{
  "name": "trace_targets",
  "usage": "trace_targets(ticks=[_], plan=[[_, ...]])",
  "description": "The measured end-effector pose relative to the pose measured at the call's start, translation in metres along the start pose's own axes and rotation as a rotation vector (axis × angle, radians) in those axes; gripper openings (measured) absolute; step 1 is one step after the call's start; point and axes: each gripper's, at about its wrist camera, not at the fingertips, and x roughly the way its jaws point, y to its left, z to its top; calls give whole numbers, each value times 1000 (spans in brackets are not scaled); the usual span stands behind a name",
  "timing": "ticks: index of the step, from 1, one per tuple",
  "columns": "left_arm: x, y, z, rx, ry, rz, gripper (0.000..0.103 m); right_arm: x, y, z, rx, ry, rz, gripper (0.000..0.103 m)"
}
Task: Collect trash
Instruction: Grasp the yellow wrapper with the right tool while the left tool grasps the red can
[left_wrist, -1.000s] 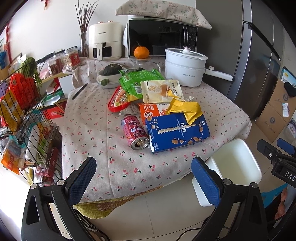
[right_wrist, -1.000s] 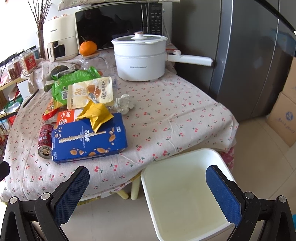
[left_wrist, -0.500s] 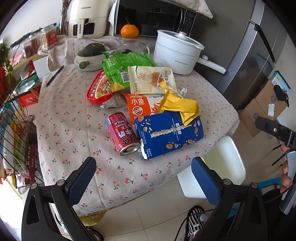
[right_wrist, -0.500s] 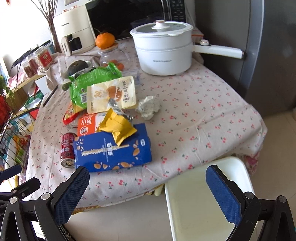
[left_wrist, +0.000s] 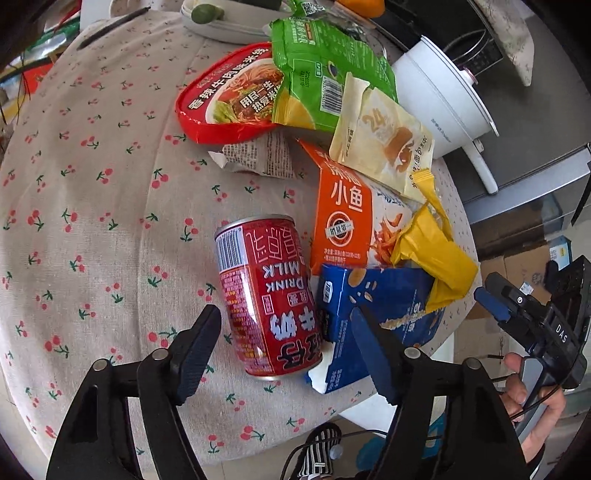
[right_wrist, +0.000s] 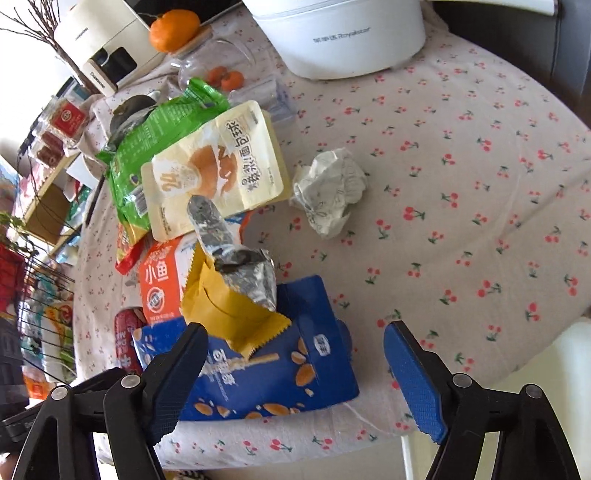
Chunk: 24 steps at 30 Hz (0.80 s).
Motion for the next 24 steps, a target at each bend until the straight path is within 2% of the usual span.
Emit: trace_targets(ticks=[3,7,11,15,19,22,24], plan=[[9,0,8,-5,-1,9,72,6,9,10,-35,-22,19,81],[18,-1,14,-26,10,-9,72,24,21,13,-77,3,71,78],[23,0,18,-44,15,-11,71,38,37,8,-178,19,18,76],[16,2,20,-18,-12,17,55,43,46,5,-258,11,-47,76],[10,3,18,7,-19,39,55,49,49,4,-305,9,-68,75],[3,9,17,8,-31,47,55,54,53,4,-331,10,-80,69],[-3,12,16,7,-45,49,55,59,56,3,-355,17,-105,55]])
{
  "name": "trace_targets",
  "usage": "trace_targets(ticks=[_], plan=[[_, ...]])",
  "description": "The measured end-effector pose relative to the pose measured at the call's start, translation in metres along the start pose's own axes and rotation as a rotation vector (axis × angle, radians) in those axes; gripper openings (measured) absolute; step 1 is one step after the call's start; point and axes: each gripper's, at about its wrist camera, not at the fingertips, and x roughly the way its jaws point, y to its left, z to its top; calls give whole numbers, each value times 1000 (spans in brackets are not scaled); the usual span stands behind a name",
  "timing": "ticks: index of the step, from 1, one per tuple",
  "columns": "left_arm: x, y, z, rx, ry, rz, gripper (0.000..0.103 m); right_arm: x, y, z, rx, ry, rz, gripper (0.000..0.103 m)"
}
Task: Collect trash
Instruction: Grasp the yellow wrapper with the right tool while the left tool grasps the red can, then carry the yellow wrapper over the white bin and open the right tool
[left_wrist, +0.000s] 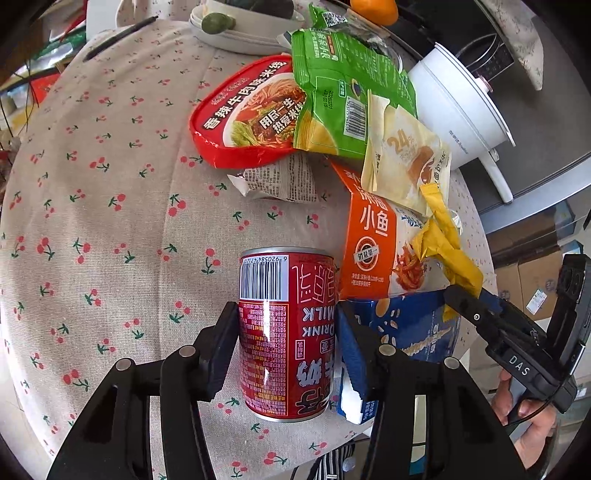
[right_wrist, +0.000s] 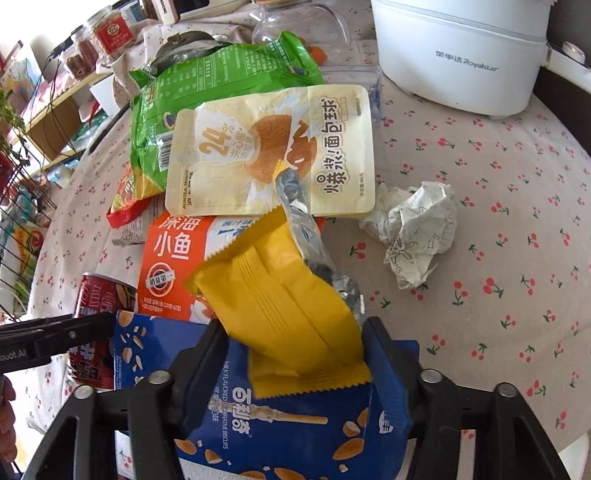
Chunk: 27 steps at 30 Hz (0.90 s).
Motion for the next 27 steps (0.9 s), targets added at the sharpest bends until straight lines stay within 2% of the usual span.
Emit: trace_targets(ticks=[10,18,23,27], plan=[[-34,5,-7,14,-79,-7,55,-11,10,3,-16,-45,-38,51],[-64,1,-26,72,-109,-39,55,-65,6,0,29,-144,-36,51],[-79,-9,-46,131,-113,-70,55,-109,-15,-29,43,-177,-81,51],[-90,-16,-65,169,-117,-96,55,-118,-54,-73,116,-83,-152,51]])
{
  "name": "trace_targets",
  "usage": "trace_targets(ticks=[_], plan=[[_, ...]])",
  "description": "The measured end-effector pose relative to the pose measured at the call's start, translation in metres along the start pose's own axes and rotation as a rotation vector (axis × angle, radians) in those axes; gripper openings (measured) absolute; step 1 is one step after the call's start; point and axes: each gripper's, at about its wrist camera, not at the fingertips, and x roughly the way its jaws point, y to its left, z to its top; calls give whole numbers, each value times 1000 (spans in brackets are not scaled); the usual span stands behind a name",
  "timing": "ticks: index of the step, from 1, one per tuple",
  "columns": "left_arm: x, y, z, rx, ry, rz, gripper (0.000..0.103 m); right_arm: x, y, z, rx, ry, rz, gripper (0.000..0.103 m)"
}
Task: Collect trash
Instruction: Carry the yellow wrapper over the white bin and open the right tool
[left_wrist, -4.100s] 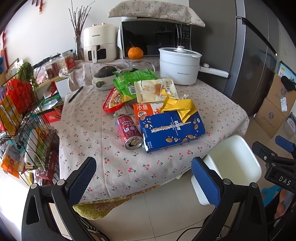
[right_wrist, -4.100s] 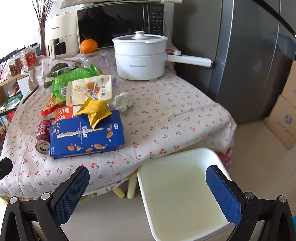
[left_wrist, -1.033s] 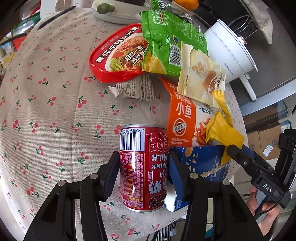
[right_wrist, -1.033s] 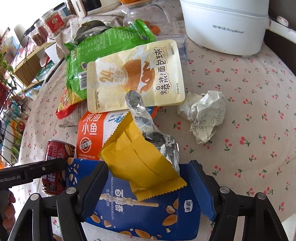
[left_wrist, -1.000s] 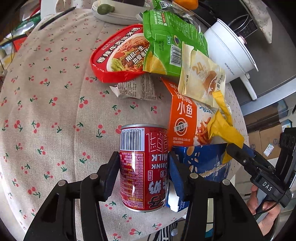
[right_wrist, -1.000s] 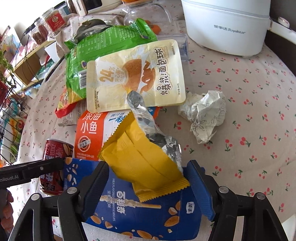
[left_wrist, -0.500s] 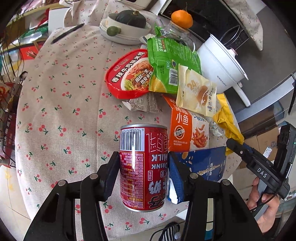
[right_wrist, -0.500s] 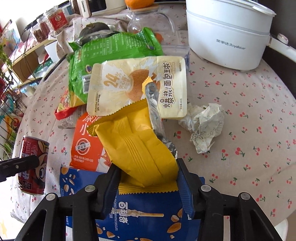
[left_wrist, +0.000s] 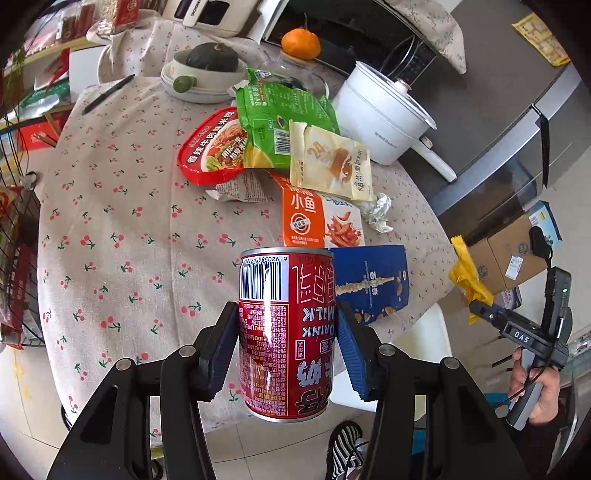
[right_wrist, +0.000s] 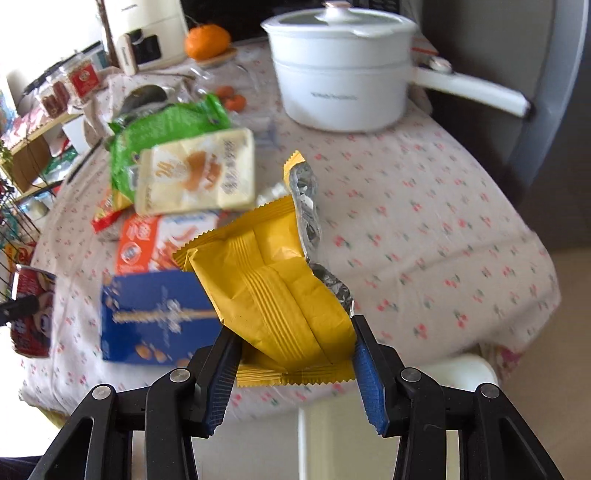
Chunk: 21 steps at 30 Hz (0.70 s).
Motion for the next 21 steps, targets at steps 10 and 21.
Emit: trace_targets(ticks=[10,21], plan=[[-7,-38,-35,61,13,-64,55,25,-92,-80,168,242,-19,54],[40,-133,-58,220,98,-166,55,19,-120,-84,221,211,-7,78]])
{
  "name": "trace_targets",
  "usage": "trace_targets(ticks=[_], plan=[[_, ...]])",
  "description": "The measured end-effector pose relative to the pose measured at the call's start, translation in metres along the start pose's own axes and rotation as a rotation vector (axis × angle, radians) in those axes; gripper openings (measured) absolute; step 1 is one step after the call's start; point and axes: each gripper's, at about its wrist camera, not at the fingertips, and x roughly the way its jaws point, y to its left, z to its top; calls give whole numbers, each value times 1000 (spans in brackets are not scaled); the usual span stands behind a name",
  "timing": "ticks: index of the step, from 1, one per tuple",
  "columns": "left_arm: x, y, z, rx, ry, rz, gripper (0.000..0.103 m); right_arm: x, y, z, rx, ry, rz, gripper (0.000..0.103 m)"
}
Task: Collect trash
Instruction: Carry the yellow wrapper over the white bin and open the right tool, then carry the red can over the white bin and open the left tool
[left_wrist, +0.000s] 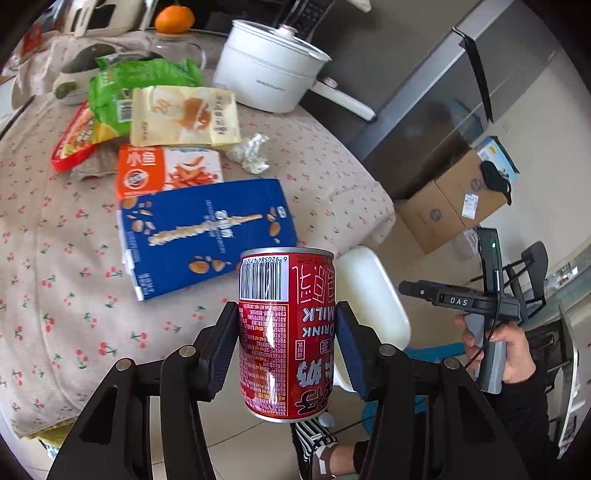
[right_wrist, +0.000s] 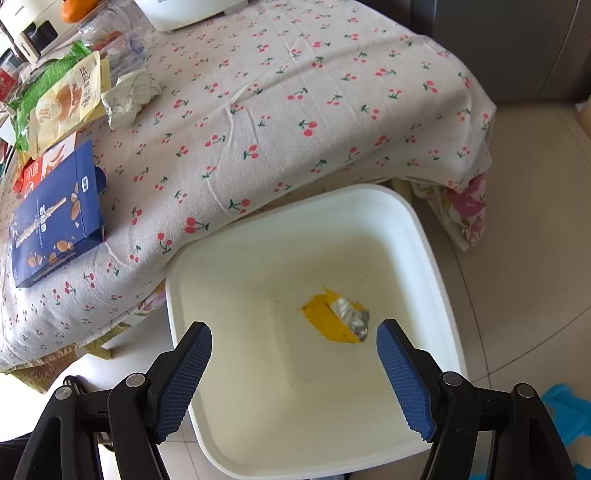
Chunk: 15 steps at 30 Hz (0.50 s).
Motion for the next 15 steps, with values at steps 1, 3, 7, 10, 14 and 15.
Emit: trace_targets(ticks=[1,3,7,10,14,15], plan=[[12,-12,1,28,16,-7,55,-4,-2,0,1,-9,-4,78],[40,-37,2,81,53,-27,55,-12,-6,1,6,-26,-14,79],[105,-82,2,172,136,-62,55,-21,-19,8,16,-69,-56,79],[150,-102,0,213,193,-78,55,-25,-33,13,37,-89,-87,79],[199,-108,-4,247,262,-27,55,-32,-53,14,90,-110,-81,80],[208,-108,-6,253,275,-9,55,-32,-56,14,93,-113,-83,80]])
